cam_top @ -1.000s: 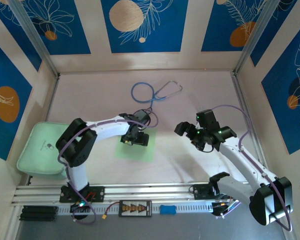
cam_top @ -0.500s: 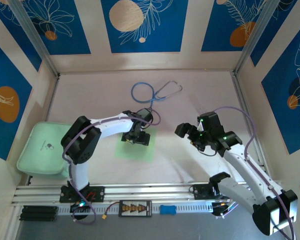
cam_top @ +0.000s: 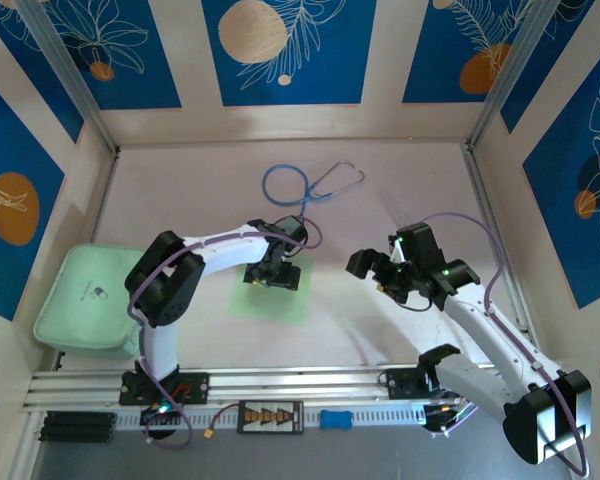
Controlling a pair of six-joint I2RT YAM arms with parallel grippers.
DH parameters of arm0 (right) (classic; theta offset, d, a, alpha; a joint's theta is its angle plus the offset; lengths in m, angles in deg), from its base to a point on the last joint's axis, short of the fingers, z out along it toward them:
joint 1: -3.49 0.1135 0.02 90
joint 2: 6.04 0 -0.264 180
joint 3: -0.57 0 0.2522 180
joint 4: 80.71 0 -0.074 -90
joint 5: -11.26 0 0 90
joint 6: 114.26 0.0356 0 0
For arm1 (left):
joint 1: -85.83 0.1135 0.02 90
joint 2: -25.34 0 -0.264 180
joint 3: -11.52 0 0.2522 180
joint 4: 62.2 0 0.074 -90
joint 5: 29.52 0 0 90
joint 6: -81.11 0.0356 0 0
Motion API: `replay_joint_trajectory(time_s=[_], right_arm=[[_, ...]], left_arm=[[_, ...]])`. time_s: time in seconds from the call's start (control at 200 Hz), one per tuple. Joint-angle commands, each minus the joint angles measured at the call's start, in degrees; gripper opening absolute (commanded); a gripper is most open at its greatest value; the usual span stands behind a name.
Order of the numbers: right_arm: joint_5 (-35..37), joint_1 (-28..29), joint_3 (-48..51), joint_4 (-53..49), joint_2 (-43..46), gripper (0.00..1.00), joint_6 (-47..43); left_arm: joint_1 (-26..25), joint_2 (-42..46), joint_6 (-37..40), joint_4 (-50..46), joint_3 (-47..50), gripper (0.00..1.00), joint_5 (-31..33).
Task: Fold a paper plane with a square sheet of paper (pick it up from the middle)
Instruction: First fold the square sheet of paper in half at the center of the table.
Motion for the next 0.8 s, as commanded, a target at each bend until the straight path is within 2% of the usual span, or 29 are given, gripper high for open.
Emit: replay_joint_trajectory(time_s=[0.0, 0.195, 0.535, 0.71, 0.745, 0.795], right_arm=[[-0.3, -0.5, 0.8, -0.4, -0.3, 0.99, 0.1], [-0.1, -0.5, 0.5, -0.3, -1.0, 0.99, 0.5], [-0.4, -0.6, 0.6, -0.1, -1.9, 0.99, 0.4], [-0.3, -0.7, 0.3, -0.1, -1.7, 0.99, 0.3], [0.2, -0.7, 0.4, -0.3, -1.6, 0.99, 0.3], [2.0, -0.7, 0.2, -1.3, -1.4, 0.99, 0.4]], left_arm=[[-0.6, -4.3, -2.2, 0.1, 2.5, 0.87, -1.0], [-0.7, -4.2, -2.8, 1.5, 3.1, 0.84, -3.6], [-0.7, -2.2, -2.7, 1.1, 2.5, 0.82, -3.8], [-0.6, -0.6, -1.6, 1.4, 1.9, 0.68, -4.3], [-0.6, 0.1, -1.5, 2.0, 2.1, 0.67, -4.6], [-0.7, 1.5, -1.5, 3.2, 2.7, 0.61, -5.2]])
